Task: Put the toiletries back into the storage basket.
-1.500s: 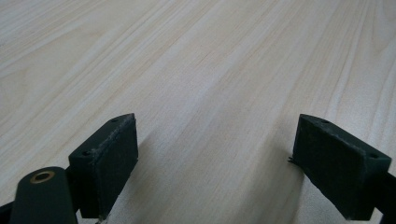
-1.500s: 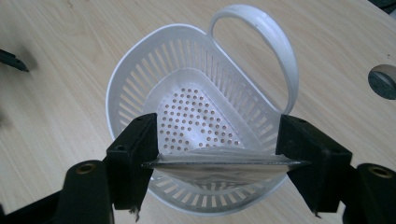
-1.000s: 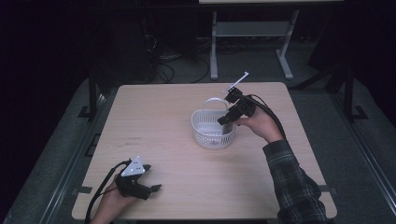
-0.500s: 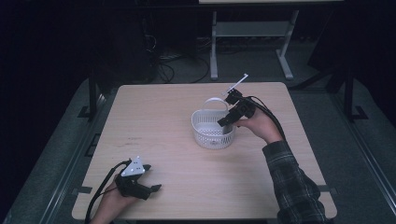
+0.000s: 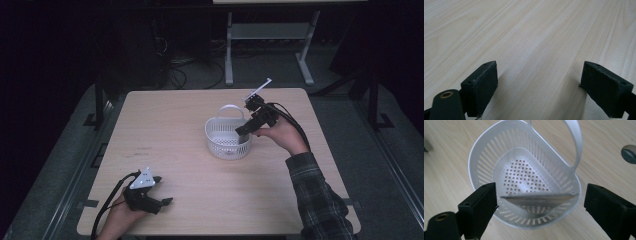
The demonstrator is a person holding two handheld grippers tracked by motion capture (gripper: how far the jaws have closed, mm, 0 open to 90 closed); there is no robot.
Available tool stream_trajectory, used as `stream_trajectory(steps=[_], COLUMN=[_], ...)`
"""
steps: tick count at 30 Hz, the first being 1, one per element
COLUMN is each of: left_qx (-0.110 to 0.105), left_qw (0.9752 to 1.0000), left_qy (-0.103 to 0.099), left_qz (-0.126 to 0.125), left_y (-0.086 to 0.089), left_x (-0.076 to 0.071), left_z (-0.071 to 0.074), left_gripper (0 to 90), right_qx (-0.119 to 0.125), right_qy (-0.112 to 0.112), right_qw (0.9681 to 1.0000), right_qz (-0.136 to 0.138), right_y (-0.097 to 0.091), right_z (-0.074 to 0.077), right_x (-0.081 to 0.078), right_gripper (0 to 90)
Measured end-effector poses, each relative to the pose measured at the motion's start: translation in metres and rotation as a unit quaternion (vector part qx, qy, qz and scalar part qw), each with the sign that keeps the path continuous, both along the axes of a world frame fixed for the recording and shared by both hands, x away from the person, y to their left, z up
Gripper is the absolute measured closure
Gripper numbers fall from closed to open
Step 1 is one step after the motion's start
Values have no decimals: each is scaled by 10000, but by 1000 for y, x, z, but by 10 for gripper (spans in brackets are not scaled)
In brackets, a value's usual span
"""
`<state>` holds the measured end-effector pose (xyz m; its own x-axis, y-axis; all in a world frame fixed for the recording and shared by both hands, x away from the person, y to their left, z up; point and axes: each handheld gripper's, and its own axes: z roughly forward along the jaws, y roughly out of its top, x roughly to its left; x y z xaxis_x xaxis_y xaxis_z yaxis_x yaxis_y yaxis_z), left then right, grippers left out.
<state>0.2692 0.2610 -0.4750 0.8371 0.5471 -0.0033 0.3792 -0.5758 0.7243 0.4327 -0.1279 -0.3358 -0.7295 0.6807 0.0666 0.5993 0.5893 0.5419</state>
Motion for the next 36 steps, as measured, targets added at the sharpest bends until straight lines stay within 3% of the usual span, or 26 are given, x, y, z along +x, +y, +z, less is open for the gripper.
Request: stream_trajectory(steps=[12,26,36], left_qx=[16,20,18], left_qw=[10000,10000,10000], left_qy=[-4,-9,-6], left_qz=[-6,-5,-3], left_y=[0,0,0], left_x=[0,0,0], left_z=[0,0,0], left_gripper=[131,132,132], right_qx=[188,429,414], right_qy=[-193,-322,-374], right_qw=[9995,9976,9971], right_qz=[-153,-447,-520], right_y=[-29,-64,-72], right_z=[0,-26,-47], right_x=[-22,-56,-75], right_gripper=[105,83,60])
